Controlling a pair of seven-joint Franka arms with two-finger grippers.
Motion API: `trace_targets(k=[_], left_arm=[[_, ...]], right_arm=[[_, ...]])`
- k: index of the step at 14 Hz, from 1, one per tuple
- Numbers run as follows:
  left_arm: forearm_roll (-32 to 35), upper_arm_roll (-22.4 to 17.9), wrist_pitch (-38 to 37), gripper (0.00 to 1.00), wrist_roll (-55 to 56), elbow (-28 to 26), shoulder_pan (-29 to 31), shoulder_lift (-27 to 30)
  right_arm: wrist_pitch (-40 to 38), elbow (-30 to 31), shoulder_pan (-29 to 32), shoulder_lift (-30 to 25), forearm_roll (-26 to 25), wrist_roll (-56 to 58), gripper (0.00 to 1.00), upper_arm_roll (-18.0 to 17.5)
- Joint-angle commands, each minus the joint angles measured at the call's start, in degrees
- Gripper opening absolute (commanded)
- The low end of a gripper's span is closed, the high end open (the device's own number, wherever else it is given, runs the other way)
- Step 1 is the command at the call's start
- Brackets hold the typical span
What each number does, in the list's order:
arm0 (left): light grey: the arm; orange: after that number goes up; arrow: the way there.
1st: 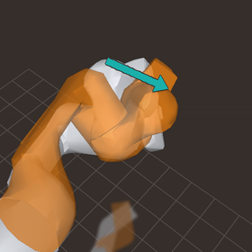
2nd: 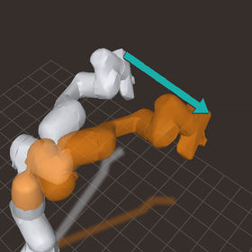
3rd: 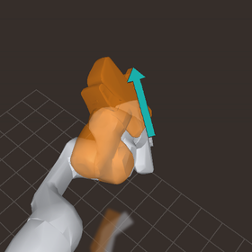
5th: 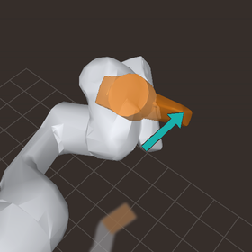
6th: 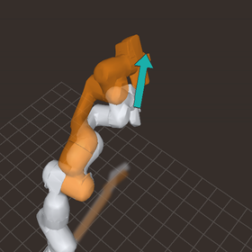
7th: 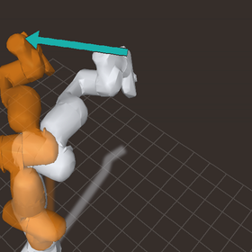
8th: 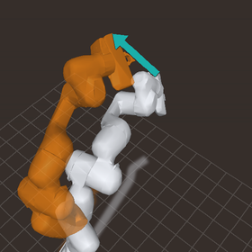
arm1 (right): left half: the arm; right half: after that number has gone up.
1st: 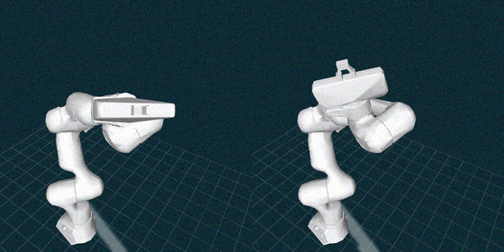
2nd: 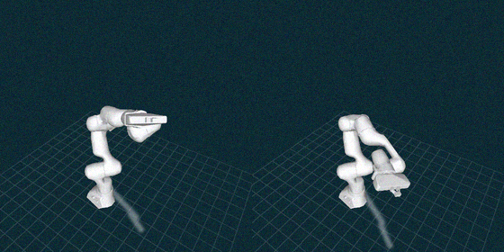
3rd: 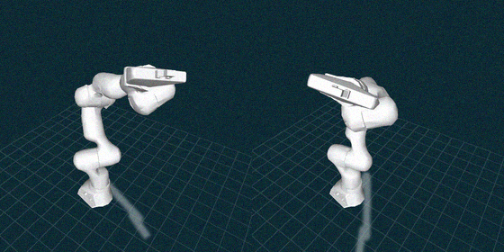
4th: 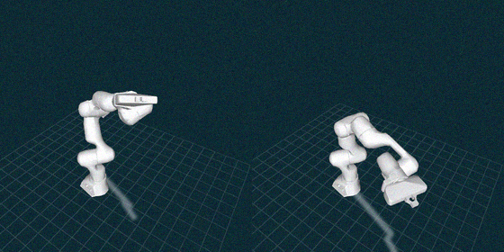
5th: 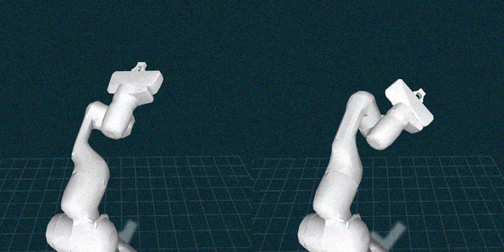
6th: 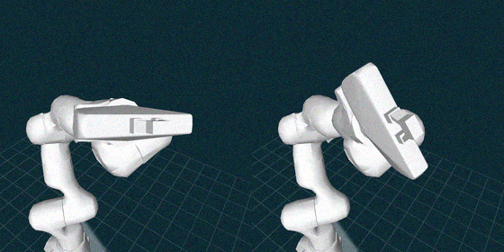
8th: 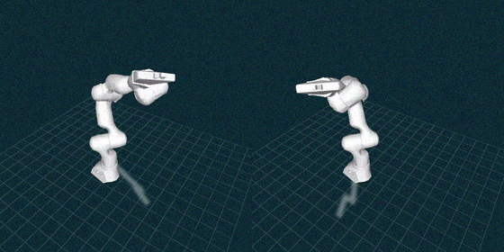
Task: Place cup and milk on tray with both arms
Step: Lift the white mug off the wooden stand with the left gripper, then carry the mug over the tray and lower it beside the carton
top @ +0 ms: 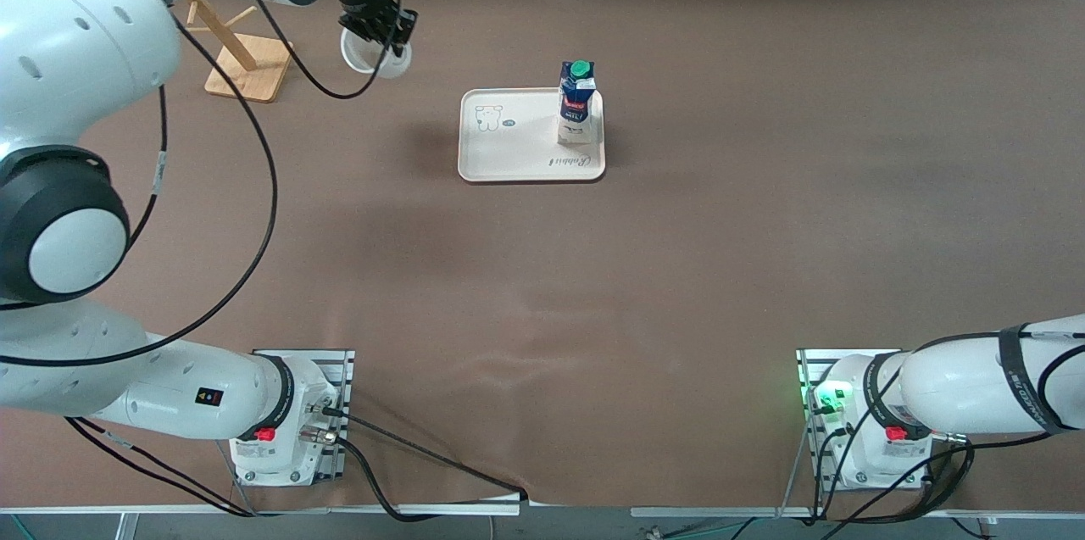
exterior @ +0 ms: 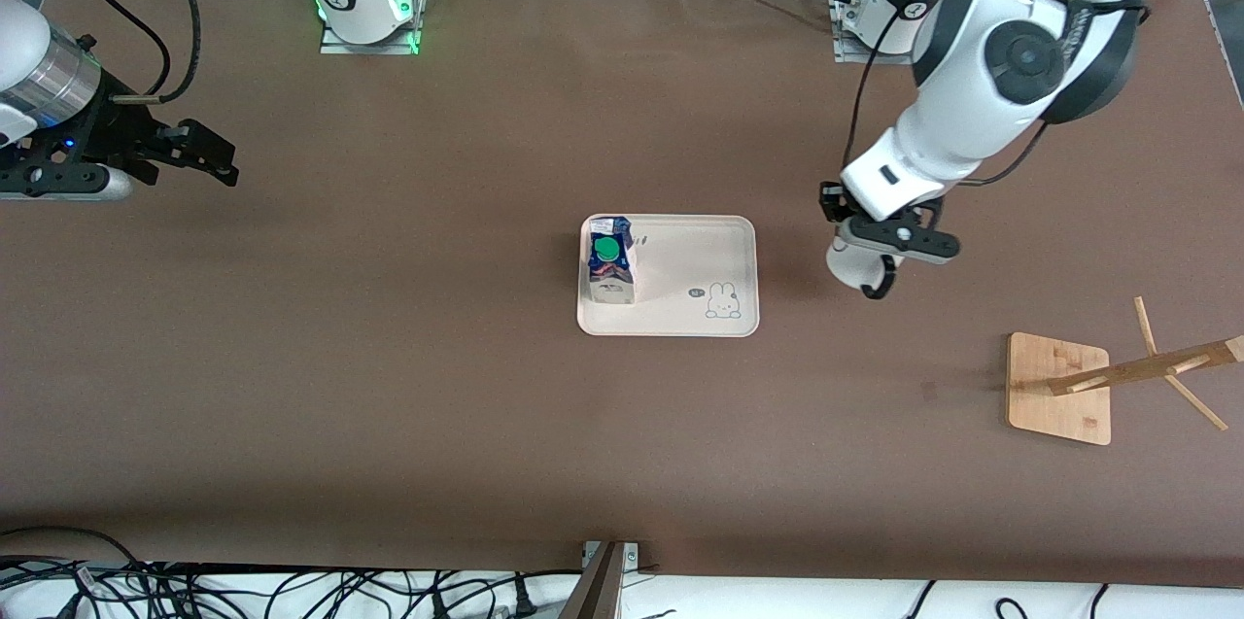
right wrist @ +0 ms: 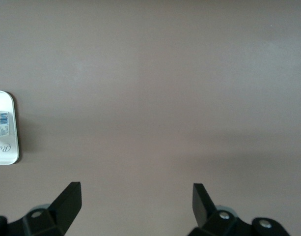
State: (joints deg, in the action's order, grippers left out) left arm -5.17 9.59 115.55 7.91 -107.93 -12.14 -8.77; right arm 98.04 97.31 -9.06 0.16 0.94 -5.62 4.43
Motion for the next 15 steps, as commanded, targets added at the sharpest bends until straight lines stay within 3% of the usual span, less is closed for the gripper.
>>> trace_targets(k=[1,3,4,7,10,15], left_arm=[[0.3,-0.2,-13.0,0.00,-0.1,13.6,-3.0,-8.2],[0.3,-0.2,-21.1,0.00,0.3,21.1,-5.2,-13.7],[0.1,-0.2,-21.9,0.00,1.4,22.1,-6.4,-15.3],[-0.5,-0.8,-21.5,0.00,8.4,22.7,-10.6,-20.1],[-0.3,-1.1,-21.3,0.00,14.3,28.5,-15.0,-26.6],[-0.6,-1.9,-18.6,0.00,15.3,29.7,-16.9,-30.7]], right_arm=[[-0.2,-1.9,0.2,0.5,-0.9,-0.1,1.00,-0.3],[-0.7,-1.9,0.3,0.5,-0.9,-0.2,1.00,-0.3],[-0.7,-2.0,0.4,0.6,-1.0,-0.1,1.00,-0.3],[-0.7,-2.0,0.3,0.8,-1.0,-0.2,1.00,-0.3],[-0.6,-2.0,0.3,0.8,-1.0,-0.1,1.00,-0.3],[-0.6,-2.0,0.3,0.8,-1.0,-0.2,1.00,-0.3]])
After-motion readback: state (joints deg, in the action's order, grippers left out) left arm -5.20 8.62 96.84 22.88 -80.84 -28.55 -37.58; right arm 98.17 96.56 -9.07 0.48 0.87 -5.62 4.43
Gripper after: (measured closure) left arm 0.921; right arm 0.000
